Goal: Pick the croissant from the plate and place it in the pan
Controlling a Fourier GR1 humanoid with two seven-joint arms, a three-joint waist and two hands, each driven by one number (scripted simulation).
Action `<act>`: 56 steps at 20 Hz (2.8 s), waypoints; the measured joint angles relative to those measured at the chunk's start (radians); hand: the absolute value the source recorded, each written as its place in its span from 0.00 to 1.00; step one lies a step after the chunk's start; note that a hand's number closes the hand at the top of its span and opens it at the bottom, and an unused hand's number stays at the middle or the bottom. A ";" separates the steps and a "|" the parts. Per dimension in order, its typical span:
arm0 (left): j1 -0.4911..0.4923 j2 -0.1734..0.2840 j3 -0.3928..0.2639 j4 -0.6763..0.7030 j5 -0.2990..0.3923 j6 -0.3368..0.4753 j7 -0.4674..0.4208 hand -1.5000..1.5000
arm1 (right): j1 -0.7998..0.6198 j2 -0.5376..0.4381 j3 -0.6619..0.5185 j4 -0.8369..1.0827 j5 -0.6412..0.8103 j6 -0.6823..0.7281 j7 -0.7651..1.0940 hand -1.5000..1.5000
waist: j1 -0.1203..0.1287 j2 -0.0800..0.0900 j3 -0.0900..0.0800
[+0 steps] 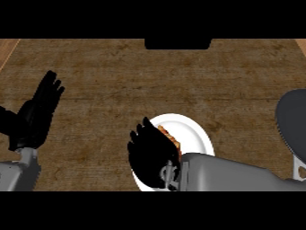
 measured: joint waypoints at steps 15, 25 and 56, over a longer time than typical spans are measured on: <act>0.001 -0.038 0.038 -0.012 -0.040 -0.035 0.020 0.50 | 0.107 0.132 0.021 0.117 0.248 -0.006 -0.019 0.00 | 0.004 0.002 0.000; -0.022 -0.053 0.071 -0.001 -0.058 -0.060 0.039 0.50 | 0.132 0.150 0.005 0.268 0.387 -0.086 -0.145 0.00 | 0.005 0.003 0.000; 0.017 -0.109 0.114 -0.025 -0.114 -0.111 0.027 0.50 | 0.203 0.235 -0.094 0.572 0.639 -0.417 -0.460 1.00 | 0.004 -0.020 0.003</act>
